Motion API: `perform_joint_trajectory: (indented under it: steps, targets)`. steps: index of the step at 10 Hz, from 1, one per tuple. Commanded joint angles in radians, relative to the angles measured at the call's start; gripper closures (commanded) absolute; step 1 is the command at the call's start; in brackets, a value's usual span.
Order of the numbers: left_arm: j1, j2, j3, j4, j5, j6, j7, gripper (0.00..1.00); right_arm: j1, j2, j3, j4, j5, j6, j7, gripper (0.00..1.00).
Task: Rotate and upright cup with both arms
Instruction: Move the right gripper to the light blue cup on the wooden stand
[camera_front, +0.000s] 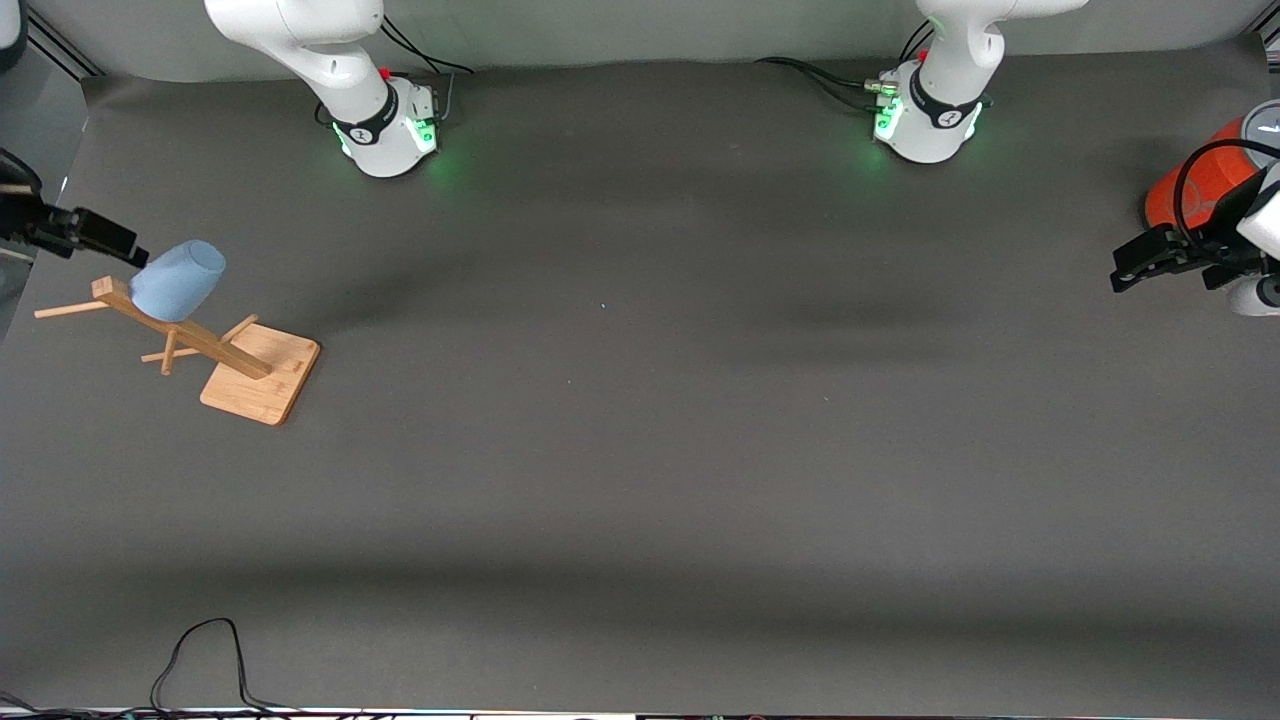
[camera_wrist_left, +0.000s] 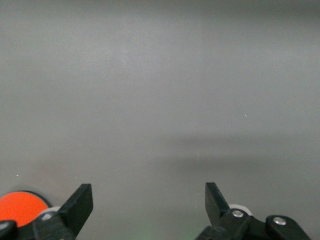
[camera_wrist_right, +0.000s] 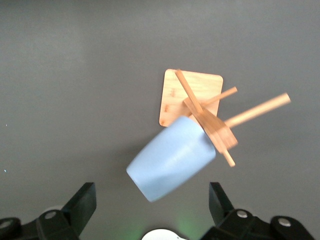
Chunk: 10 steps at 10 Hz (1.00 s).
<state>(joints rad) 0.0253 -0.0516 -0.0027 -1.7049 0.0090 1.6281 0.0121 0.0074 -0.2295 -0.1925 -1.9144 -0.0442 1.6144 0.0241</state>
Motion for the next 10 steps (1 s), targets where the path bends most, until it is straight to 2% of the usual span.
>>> perform_joint_trajectory:
  steps: [1,3,7,10]
  targets:
    - [-0.001,-0.002,0.001,0.001,0.013,0.004,0.012,0.00,0.010,-0.042,-0.025,-0.055,-0.013,0.029,-0.013,0.00]
    - [-0.001,-0.002,0.001,-0.005,0.013,0.004,0.012,0.00,0.005,-0.039,-0.031,-0.058,-0.002,0.027,0.031,0.00]
    - [-0.001,-0.002,0.001,-0.007,0.014,0.003,0.012,0.00,0.006,-0.037,-0.039,-0.074,0.001,0.035,0.447,0.00]
    - [-0.002,-0.004,0.001,-0.007,0.014,-0.002,0.014,0.00,0.006,-0.050,-0.041,-0.173,0.001,0.137,0.725,0.00]
